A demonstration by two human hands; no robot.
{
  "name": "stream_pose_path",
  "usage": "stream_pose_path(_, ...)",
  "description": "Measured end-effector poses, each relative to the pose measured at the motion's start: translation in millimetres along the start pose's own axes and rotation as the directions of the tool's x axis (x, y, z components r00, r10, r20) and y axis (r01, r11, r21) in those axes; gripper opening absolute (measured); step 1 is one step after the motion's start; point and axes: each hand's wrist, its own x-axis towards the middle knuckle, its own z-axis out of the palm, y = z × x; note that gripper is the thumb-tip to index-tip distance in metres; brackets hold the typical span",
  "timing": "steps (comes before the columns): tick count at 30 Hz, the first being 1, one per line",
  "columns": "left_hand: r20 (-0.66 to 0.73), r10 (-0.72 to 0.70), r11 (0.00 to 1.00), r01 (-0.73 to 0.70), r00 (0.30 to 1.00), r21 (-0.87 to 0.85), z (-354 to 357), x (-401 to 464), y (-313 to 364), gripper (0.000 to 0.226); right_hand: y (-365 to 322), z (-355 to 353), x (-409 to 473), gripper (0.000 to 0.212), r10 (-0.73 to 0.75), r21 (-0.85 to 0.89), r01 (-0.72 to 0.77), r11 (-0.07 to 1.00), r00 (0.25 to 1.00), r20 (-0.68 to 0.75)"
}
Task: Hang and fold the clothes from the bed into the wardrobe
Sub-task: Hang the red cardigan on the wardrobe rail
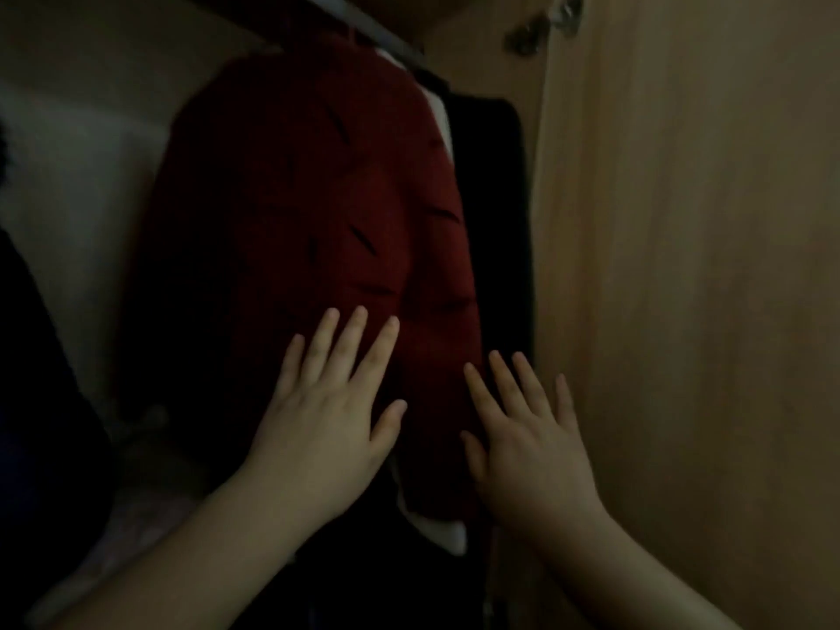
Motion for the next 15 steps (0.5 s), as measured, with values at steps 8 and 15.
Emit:
stream_pose_path(8,0.321,0.177,0.969,-0.107,0.931,-0.225,43.5,-130.6,218.9,0.075,135.0,-63.3,-257.2,0.065,0.312,-0.108,-0.297,0.949,0.935,0.167)
stream_pose_path(15,0.383,0.48,0.812,-0.236,0.789,-0.533,64.4,-213.8,441.2,0.079,231.6,-135.9,-470.5,0.067,0.665,-0.261,-0.617,0.742,0.726,0.173)
